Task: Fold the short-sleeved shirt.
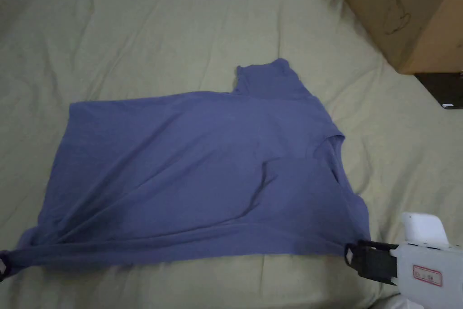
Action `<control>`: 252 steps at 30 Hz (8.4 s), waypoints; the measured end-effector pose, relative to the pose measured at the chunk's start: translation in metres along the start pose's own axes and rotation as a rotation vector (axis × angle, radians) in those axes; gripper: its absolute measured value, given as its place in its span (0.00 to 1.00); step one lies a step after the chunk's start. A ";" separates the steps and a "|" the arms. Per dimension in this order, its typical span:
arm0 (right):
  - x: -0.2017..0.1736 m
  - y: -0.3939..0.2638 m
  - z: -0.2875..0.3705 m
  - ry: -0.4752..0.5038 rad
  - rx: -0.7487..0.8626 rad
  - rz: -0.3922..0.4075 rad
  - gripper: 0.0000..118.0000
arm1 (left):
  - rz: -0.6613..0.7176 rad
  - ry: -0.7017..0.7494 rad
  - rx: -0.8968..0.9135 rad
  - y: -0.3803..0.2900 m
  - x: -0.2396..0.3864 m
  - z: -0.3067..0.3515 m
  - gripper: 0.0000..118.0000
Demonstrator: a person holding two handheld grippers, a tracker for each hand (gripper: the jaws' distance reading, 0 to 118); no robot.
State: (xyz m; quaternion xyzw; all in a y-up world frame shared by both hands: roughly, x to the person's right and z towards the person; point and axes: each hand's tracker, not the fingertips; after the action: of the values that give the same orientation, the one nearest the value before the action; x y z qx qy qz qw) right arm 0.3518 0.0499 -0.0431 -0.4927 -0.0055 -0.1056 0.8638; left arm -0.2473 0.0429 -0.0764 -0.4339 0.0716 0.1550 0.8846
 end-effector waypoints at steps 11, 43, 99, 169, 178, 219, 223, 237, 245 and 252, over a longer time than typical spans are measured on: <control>0.007 0.015 -0.054 -0.147 -0.078 0.163 0.06 | -0.027 0.032 -0.019 0.000 0.015 0.005 0.06; -0.001 0.200 -0.135 -0.101 -0.075 -0.071 0.80 | -0.176 0.126 -0.067 0.138 0.067 -0.120 0.85; -0.006 0.137 -0.082 -0.018 0.001 -0.131 0.10 | -0.187 -0.048 -0.048 0.078 0.034 -0.050 0.01; 0.007 0.271 -0.198 -0.043 -0.128 -0.031 0.05 | -0.147 -0.057 -0.078 0.153 0.088 -0.125 0.93; 0.004 0.274 -0.200 -0.051 -0.142 -0.015 0.05 | -0.035 -0.007 -0.162 0.210 0.101 -0.231 0.77; 0.039 0.017 -0.015 -0.108 -0.127 0.010 0.71 | -0.138 0.021 -0.140 0.008 0.002 -0.005 0.82; 0.019 0.028 0.022 -0.129 0.022 0.035 0.70 | 0.011 -0.046 -0.061 0.015 -0.014 0.024 0.80; -0.159 0.030 0.003 0.069 0.140 0.284 0.01 | 0.283 -0.276 -0.021 -0.013 -0.038 0.034 0.07; -0.188 0.028 -0.020 0.120 0.089 0.383 0.01 | 0.469 -0.451 -0.063 -0.009 -0.065 -0.013 0.97; -0.192 0.025 -0.031 0.103 0.039 0.383 0.01 | 0.710 -0.632 -0.124 -0.018 -0.080 -0.085 0.97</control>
State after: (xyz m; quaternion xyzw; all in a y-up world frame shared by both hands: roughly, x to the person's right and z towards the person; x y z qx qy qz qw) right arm 0.1662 0.0699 -0.1024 -0.4618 0.1305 0.0359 0.8766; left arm -0.3162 -0.0518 -0.0944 -0.3663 -0.0665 0.5759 0.7279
